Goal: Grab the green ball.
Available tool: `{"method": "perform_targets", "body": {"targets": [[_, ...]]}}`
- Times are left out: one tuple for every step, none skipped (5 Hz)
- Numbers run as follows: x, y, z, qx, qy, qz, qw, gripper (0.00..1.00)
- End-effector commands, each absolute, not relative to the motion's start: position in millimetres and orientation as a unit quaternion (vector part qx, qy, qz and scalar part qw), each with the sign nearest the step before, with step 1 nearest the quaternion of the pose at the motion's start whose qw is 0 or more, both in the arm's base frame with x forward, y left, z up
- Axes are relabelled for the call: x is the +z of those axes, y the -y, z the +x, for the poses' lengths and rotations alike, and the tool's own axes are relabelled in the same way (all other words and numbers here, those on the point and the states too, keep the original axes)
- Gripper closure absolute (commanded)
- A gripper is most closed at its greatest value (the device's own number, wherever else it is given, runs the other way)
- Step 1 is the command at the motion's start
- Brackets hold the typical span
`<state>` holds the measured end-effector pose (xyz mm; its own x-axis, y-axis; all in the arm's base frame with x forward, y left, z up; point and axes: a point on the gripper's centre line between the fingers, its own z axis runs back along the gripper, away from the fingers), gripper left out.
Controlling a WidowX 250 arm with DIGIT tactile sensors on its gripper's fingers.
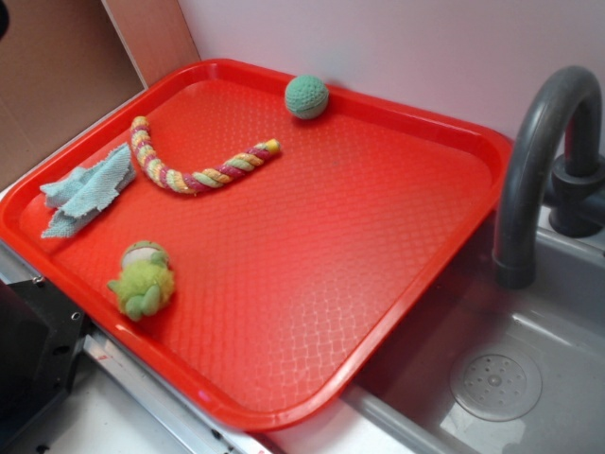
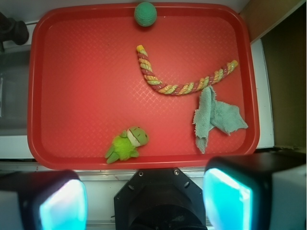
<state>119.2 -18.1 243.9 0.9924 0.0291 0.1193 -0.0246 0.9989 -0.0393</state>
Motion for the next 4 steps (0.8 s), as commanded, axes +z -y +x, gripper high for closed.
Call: {"method": "perform_targets", "body": {"targets": [[244,18,119,0.013,0.060,-0.019,0.998,0.00],[243,5,135,0.036,0.072,-0.024,0.996,0.00],[231,-6,159,0.038,0.088,-0.040,0.995,0.00],[208,-8,196,-0.017,0.144,-0.057,0.988,0.00]]}}
